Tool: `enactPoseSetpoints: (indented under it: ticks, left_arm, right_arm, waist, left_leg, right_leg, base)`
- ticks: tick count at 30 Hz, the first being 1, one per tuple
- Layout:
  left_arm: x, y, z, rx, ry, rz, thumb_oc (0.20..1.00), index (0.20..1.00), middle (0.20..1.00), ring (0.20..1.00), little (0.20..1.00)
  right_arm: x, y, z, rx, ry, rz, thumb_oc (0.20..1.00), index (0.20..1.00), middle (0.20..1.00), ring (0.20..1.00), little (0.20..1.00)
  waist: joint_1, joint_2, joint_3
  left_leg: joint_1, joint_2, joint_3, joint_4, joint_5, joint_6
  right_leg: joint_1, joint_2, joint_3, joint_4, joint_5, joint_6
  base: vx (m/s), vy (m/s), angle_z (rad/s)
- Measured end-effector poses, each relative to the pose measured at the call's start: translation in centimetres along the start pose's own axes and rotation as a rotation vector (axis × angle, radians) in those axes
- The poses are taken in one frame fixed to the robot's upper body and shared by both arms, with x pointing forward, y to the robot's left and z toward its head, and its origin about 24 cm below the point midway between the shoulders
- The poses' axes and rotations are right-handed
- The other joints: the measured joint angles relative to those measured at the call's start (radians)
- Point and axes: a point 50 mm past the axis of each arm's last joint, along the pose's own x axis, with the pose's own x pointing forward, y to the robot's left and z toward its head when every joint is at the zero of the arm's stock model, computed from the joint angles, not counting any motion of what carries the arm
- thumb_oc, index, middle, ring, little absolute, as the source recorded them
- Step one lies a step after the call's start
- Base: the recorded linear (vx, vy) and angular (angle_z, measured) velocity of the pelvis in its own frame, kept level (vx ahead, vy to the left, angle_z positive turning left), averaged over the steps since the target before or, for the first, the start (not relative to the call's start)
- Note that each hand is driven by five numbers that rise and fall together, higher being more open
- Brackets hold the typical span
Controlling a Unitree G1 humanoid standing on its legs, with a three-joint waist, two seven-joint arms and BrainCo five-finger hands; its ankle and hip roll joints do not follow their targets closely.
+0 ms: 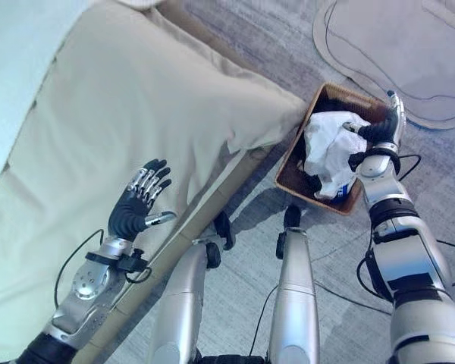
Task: Pick up clothes into the bucket
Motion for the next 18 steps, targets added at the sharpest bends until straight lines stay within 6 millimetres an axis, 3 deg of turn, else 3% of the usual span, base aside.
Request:
enactPoseSetpoints:
  ticks: [1, 5, 12, 14, 18]
  left_arm:
    - [0.0, 0.1, -0.5, -0.005, 0.014, 0.009, 1.0, 1.0, 1.0, 1.0, 1.0]
    - [-0.2, 0.5, -1.8, -0.017, 0.053, 0.056, 1.0, 1.0, 1.0, 1.0, 1.0]
    - [-1.3, 1.5, -3.9, -0.019, 0.136, 0.121, 1.0, 1.0, 1.0, 1.0, 1.0]
    - [-2.1, 2.0, -4.4, -0.012, 0.168, 0.145, 1.0, 1.0, 1.0, 1.0, 1.0]
    - [-3.8, 2.6, -6.4, 0.019, 0.271, 0.187, 1.0, 1.0, 1.0, 1.0, 1.0]
  right_arm:
    - [-0.7, 0.3, -0.4, 0.054, 0.001, 0.005, 1.0, 1.0, 1.0, 1.0, 1.0]
    - [-4.0, 2.2, -1.8, 0.215, -0.006, 0.058, 1.0, 1.0, 1.0, 1.0, 1.0]
    - [-10.9, 4.0, -6.6, 0.395, 0.122, 0.157, 1.0, 1.0, 1.0, 1.0, 1.0]
    - [-12.9, 4.8, -7.9, 0.409, 0.174, 0.207, 1.0, 1.0, 1.0, 1.0, 1.0]
    - [-16.6, 5.0, -10.8, 0.394, 0.275, 0.293, 1.0, 1.0, 1.0, 1.0, 1.0]
  waist:
    - [0.0, -0.001, -0.032]
    - [0.0, -0.016, -0.062]
    - [-0.014, -0.061, -0.103]
    - [-0.021, -0.081, -0.137]
    - [-0.02, -0.088, -0.185]
  left_leg:
    - [0.037, -0.005, -0.004, -0.04, 0.022, -0.006]
    - [0.185, -0.008, -0.031, -0.137, 0.048, -0.019]
    - [0.409, -0.006, -0.086, -0.317, 0.095, -0.034]
    - [0.442, -0.002, -0.092, -0.354, 0.102, -0.031]
    - [0.541, 0.011, -0.109, -0.447, 0.129, -0.037]
  right_leg:
    - [0.038, 0.0, -0.012, -0.034, 0.011, 0.002]
    - [0.197, 0.001, -0.059, -0.112, 0.011, 0.003]
    - [0.45, 0.015, -0.15, -0.265, 0.018, 0.014]
    - [0.485, 0.025, -0.159, -0.303, 0.024, 0.014]
    - [0.618, 0.054, -0.202, -0.432, 0.065, 0.025]
  base:
    - [0.07, -0.03, 0.12]
    - [0.14, -0.081, 0.15]
    - [0.1, -0.054, 0.22]
    - [0.11, -0.037, 0.11]
    - [0.08, -0.024, 0.11]
